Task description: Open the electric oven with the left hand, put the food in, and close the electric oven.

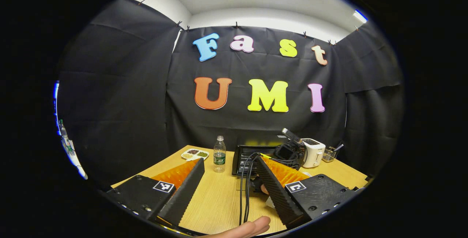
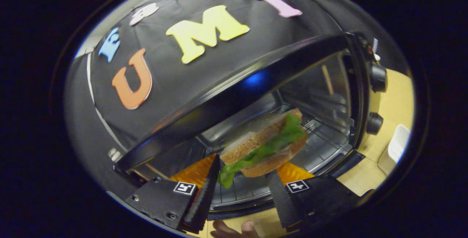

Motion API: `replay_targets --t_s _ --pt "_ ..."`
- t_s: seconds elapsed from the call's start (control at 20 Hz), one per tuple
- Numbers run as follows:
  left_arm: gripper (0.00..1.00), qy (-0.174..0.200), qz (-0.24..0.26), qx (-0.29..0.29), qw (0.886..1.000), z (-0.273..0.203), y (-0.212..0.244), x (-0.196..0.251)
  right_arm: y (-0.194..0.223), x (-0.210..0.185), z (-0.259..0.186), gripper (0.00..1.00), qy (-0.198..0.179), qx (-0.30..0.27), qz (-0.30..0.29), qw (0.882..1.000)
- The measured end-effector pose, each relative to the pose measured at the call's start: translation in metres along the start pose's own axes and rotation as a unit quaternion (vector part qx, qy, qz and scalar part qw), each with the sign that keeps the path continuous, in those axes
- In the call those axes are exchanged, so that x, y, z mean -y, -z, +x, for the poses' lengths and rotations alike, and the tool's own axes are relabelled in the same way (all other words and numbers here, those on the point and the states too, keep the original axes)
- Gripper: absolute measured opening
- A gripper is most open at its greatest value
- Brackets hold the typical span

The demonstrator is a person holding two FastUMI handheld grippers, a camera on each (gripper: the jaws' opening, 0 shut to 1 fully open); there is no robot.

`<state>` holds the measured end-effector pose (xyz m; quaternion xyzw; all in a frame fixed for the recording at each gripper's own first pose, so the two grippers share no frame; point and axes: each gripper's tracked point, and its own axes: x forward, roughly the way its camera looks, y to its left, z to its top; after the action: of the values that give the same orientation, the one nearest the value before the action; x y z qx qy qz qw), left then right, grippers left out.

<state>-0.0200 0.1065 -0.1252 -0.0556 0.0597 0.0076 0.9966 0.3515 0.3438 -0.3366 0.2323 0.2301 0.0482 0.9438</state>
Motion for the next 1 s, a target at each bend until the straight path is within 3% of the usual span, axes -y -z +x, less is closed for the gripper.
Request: replay_targets --t_s 0.15,0.35,0.5,0.7,1.0 --pt "0.94 -0.004 -0.001 -0.001 1.0 -0.002 0.002 -0.005 0.012 -0.008 -0.001 0.85 0.006 -0.037 -0.103 0.994" --pt "0.94 -0.015 -0.007 -0.001 1.0 -0.004 0.002 -0.012 0.036 -0.009 -0.014 0.9 -0.002 -0.109 -0.198 0.974" --pt "0.94 -0.016 -0.008 0.0 1.0 -0.007 0.001 -0.012 0.046 -0.007 -0.031 0.9 -0.007 -0.161 -0.205 0.965" --pt "0.94 -0.017 -0.002 0.003 1.0 -0.014 -0.002 -0.011 0.041 0.005 -0.056 0.9 -0.006 -0.189 -0.215 0.958" --pt "0.94 -0.023 0.003 0.007 1.0 -0.016 -0.009 -0.009 0.017 0.007 -0.111 0.89 -0.046 -0.185 -0.201 0.961"
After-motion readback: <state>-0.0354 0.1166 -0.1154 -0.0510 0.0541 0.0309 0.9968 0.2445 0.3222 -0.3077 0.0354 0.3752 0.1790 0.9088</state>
